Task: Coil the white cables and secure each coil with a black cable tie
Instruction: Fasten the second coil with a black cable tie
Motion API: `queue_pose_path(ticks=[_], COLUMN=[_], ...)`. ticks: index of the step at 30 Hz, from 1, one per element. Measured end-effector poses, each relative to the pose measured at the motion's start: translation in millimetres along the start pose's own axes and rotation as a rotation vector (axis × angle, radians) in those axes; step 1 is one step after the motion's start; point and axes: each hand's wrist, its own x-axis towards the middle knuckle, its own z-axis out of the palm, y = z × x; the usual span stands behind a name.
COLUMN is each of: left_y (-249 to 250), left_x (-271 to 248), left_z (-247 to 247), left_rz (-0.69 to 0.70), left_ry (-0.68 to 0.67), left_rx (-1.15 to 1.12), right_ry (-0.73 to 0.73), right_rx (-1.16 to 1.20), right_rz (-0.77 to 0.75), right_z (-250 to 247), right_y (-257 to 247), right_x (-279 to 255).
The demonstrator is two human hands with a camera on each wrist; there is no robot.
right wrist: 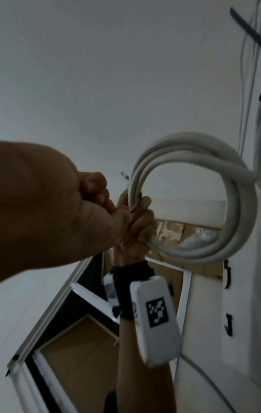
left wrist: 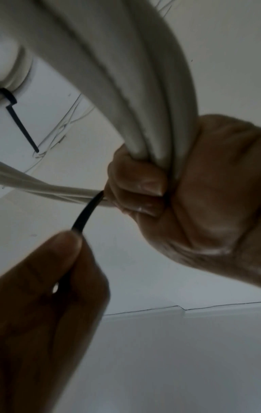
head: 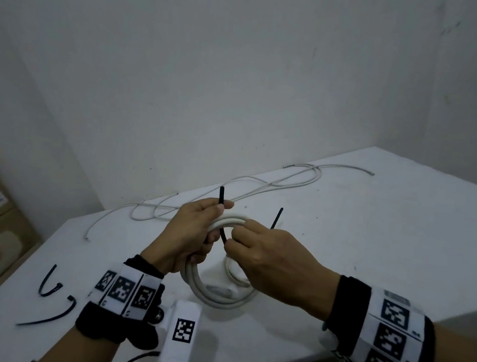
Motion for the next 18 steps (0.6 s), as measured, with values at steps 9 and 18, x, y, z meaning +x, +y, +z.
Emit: queue_pose_path(ticks=[9, 18], left_y=[-12.6, -19.1], left_x=[-11.9, -14.1], left_z=[8.0, 10.9], left_rz=[0.179, 0.443], left_ry=[-0.016, 0.161], left_rx=[0.021, 0.298], right_ry=[0.198, 0.336], right_rx=[0.908, 1.247], right_rz=[0.77, 0.961], right_z=[-19.7, -10.7], right_y=[4.3, 6.7], right_x=[21.6, 33.3])
